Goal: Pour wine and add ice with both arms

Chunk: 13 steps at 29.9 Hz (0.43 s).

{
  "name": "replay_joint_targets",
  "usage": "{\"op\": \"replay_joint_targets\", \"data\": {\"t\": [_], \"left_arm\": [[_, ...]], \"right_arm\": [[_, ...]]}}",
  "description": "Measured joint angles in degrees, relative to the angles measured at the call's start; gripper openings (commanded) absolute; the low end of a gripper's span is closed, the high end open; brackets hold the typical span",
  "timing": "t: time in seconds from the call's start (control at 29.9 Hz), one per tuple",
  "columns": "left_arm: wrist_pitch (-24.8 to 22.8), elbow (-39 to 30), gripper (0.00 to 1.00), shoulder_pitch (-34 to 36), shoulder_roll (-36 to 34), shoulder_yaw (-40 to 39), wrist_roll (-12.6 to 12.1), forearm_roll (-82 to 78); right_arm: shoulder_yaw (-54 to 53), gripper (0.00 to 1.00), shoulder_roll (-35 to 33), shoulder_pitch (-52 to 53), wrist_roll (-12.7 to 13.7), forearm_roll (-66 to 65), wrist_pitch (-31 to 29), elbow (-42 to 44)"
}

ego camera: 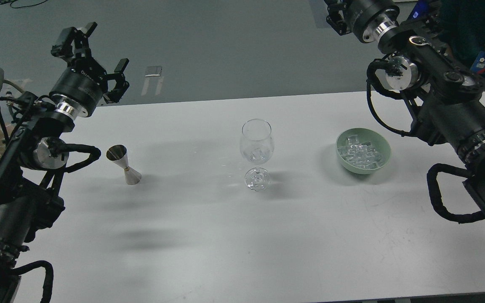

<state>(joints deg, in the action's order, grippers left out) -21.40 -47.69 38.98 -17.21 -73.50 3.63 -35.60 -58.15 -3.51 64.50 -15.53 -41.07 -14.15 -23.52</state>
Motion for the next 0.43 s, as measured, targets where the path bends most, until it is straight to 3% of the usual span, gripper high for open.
{"op": "replay_joint_targets", "data": {"t": [0.17, 0.43], "left_arm": [[-1.94, 6.82, 0.99, 4.44, 1.58, 1.39, 0.00, -0.02], [-1.88, 11.68, 0.99, 11.18, 3.21, 8.93, 0.44, 0.55]], "right_arm": [[-0.37, 1.00, 0.08, -1.68, -0.81, 5.70, -0.45, -0.07], [-2.79, 1.00, -0.17, -4.81, -1.41, 7.64, -3.29, -1.86]]}}
